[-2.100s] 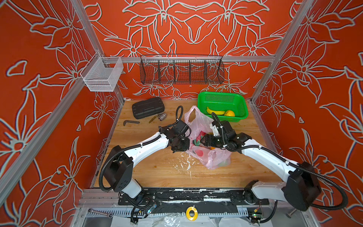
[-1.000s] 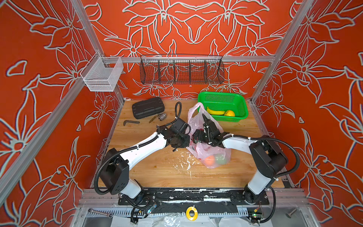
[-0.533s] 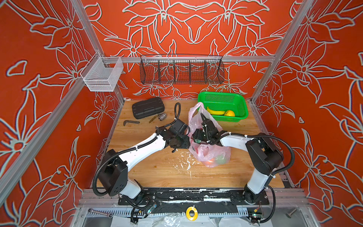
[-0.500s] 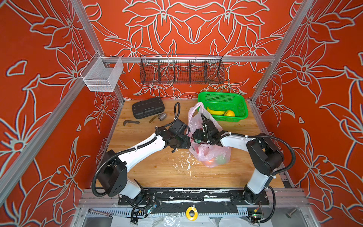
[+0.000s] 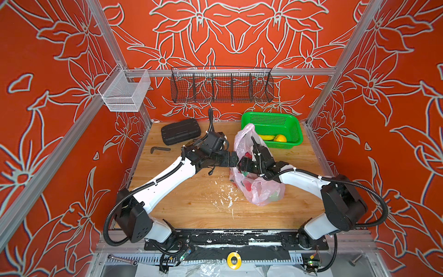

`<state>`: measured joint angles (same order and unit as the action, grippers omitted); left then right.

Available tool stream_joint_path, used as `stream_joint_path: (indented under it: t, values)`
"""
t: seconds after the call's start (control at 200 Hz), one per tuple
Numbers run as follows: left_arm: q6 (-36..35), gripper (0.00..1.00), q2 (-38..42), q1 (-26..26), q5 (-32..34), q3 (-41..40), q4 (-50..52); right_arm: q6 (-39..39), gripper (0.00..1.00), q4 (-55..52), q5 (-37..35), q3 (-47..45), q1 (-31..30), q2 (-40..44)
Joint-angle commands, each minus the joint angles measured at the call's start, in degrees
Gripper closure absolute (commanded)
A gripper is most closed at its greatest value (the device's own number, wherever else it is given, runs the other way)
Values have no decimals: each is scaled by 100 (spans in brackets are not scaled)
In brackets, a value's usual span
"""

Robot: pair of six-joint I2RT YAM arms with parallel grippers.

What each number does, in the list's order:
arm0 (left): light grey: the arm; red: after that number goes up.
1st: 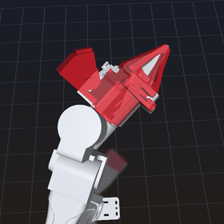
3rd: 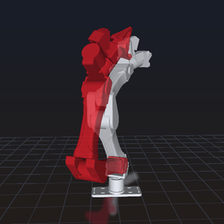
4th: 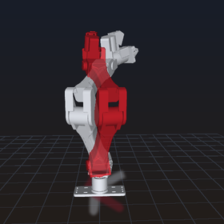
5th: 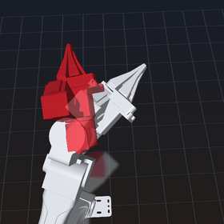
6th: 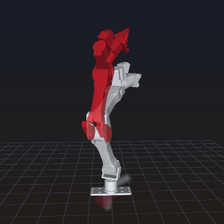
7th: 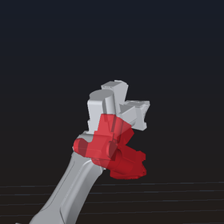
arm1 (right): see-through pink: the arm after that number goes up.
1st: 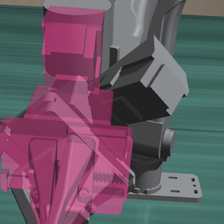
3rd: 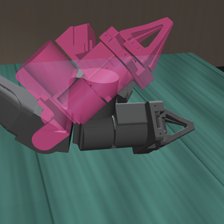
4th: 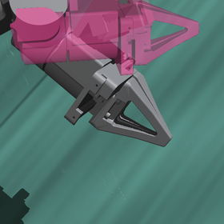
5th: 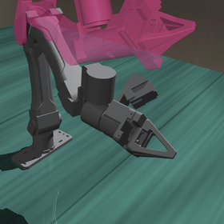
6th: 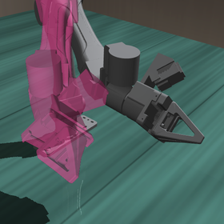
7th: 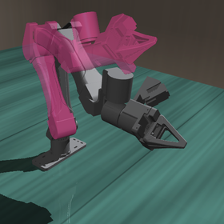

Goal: Untie the knot of the plastic bag and take out the fruit
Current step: Pick up the fruit from the plastic bag.

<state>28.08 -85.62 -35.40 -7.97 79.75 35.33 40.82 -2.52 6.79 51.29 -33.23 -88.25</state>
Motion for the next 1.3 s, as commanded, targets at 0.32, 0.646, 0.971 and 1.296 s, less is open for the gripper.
stream_joint_path:
  t: [0.32, 0.646, 0.971, 1.296]
  values:
    - [19, 65, -1408, 249, -649, 1071, 431, -249, 39, -193, 273, -402, -72, 1021]
    - [144, 78, -1470, 358, -621, 953, 457, -372, 41, -166, 523, -749, -79, 2050]
    - [259, 79, -1366, 357, -880, 593, 300, -236, 41, 418, 287, -805, -84, 2691]
    - [297, 78, -1185, 358, -710, 315, 188, 355, 40, 1069, -65, -494, -65, 2579]
